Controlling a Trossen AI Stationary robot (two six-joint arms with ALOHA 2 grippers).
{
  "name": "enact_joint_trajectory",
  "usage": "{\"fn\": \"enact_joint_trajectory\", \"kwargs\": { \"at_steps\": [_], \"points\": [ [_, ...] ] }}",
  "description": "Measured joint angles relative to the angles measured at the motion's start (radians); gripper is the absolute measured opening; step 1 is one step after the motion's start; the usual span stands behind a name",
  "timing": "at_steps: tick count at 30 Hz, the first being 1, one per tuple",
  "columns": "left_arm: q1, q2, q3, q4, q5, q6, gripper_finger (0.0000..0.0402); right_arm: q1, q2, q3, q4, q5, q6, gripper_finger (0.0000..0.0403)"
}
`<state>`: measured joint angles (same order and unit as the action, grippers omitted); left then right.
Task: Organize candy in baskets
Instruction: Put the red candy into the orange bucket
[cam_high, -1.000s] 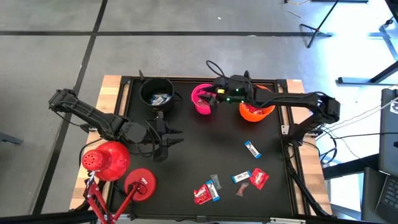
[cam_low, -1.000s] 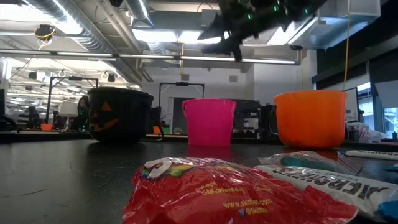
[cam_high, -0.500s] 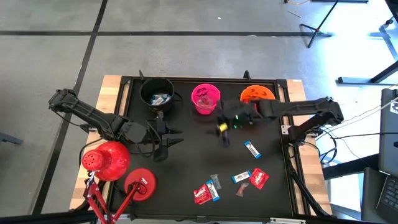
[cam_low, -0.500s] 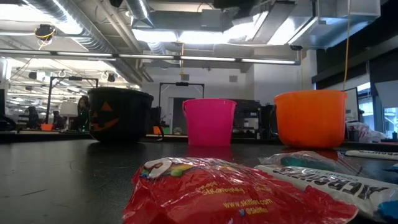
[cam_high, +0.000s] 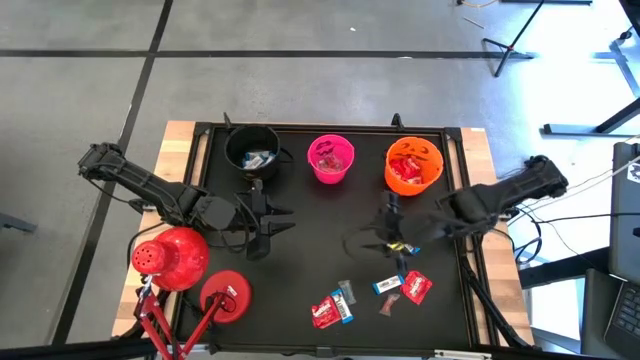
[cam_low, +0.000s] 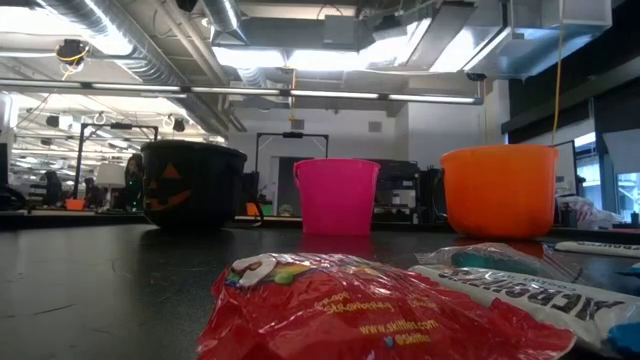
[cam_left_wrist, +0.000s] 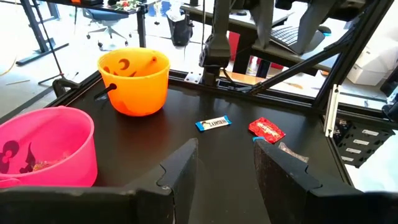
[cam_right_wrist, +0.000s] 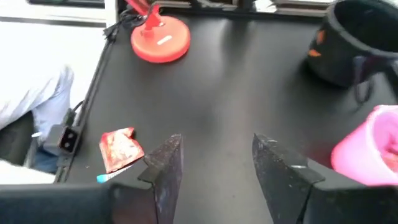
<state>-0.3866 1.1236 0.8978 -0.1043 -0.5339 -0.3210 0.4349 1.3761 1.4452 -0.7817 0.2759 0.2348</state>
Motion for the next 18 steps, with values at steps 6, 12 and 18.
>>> {"fn": "enact_joint_trajectory", "kwargs": {
  "at_steps": [6, 12, 18],
  "points": [
    [0.0, 0.0, 0.0, 0.0, 0.0, 0.0, 0.0147, 0.093, -0.011, 0.0, -0.048, 0.125, 0.078, 0.0188],
    [0.0, 0.0, 0.0, 0.0, 0.0, 0.0, 0.0147, 0.178, -0.019, -0.025, -0.102, 0.206, 0.168, 0.0188],
    [0.0, 0.0, 0.0, 0.0, 0.0, 0.0, 0.0147, 0.242, -0.1, -0.146, -0.104, 0.3, 0.285, 0.0188]
  ]
}}
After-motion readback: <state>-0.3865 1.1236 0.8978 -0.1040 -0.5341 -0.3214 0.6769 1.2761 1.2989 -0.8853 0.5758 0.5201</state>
